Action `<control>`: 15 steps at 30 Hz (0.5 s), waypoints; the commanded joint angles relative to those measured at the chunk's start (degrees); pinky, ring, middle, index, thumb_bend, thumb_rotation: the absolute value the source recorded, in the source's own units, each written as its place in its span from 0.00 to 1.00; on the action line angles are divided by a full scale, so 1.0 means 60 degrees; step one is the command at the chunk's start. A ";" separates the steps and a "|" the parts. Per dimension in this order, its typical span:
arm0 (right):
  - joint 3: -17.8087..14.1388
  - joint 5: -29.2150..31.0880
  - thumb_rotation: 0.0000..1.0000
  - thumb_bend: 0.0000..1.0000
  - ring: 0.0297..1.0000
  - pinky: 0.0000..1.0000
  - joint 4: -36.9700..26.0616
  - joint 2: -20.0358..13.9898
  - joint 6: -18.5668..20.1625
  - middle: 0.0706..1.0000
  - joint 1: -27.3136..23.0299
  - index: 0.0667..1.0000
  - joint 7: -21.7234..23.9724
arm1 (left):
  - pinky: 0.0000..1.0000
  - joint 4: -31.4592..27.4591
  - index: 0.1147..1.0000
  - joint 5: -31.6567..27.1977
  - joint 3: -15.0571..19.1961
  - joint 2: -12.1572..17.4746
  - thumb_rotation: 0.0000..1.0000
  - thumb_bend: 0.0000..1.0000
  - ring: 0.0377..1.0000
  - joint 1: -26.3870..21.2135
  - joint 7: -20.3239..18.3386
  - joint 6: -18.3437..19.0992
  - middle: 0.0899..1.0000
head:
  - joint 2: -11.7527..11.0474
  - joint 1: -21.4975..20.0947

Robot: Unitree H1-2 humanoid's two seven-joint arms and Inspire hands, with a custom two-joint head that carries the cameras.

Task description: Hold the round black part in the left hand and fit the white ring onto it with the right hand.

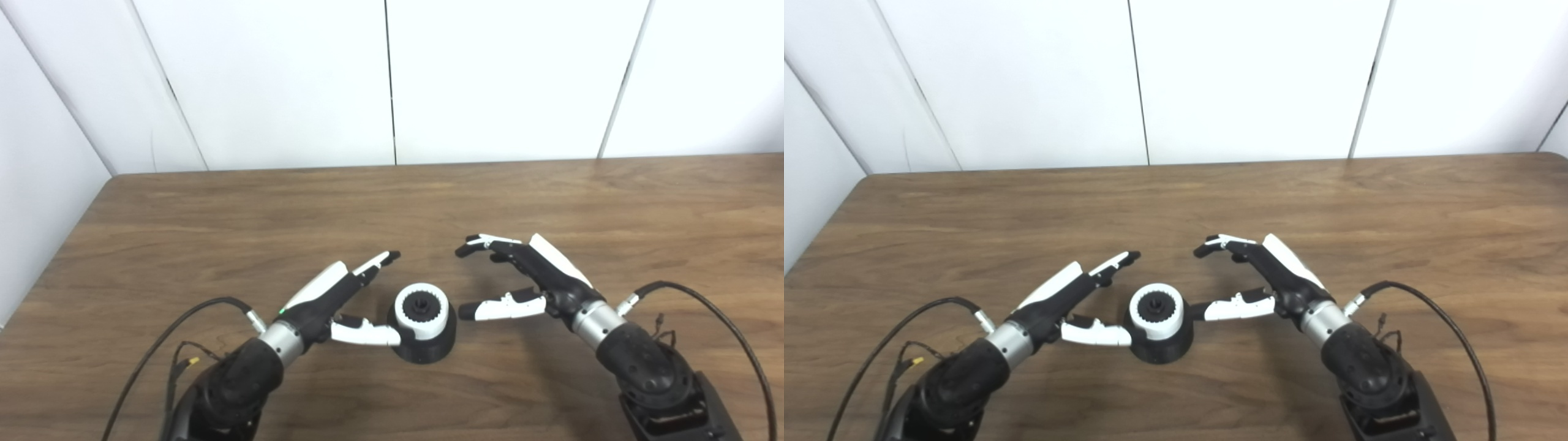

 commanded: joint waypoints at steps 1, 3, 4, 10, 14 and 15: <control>-0.0349 0.0496 0.51 0.91 0.91 0.85 -0.0242 0.0097 -0.0183 0.91 -0.0159 0.79 -0.0224 | 0.92 -0.0093 1.00 -0.0202 0.0293 0.0095 0.70 1.00 1.00 -0.0054 0.0438 -0.0194 1.00 | 0.0007 -0.0006; -0.0585 0.0760 0.56 0.86 0.93 0.89 -0.0234 0.0189 -0.0058 0.93 -0.0071 0.84 -0.0300 | 0.90 -0.0001 1.00 -0.0496 0.0571 -0.0009 0.80 0.92 1.00 0.0031 0.0712 -0.0468 1.00 | 0.0000 0.0003; -0.0675 0.0790 0.62 0.84 0.94 0.90 -0.0237 0.0207 -0.0023 0.93 -0.0029 0.86 -0.0359 | 0.92 0.0054 1.00 -0.0689 0.0732 -0.0082 0.82 0.90 1.00 0.0068 0.0870 -0.0620 1.00 | 0.0010 -0.0016; -0.1252 0.1181 0.78 0.59 0.93 0.88 -0.0212 0.0506 -0.0340 0.93 0.0219 0.89 -0.0989 | 0.98 0.0229 1.00 -0.1418 0.1472 -0.0686 0.94 0.81 1.00 0.0278 0.1827 -0.1175 1.00 | 0.0004 -0.0011; -0.1933 0.2209 0.85 0.49 0.93 0.87 -0.0226 0.1000 -0.0106 0.95 0.0341 0.93 -0.1256 | 0.97 0.0200 1.00 -0.1995 0.1909 -0.1126 1.00 0.68 1.00 0.0424 0.2310 -0.1238 1.00 | -0.0008 -0.0041; -0.2041 0.2380 0.87 0.49 0.94 0.87 -0.0223 0.1074 -0.0136 0.96 0.0372 0.94 -0.1305 | 0.99 0.0201 1.00 -0.2218 0.2051 -0.1251 1.00 0.69 1.00 0.0456 0.2390 -0.1211 1.00 | 0.0004 -0.0047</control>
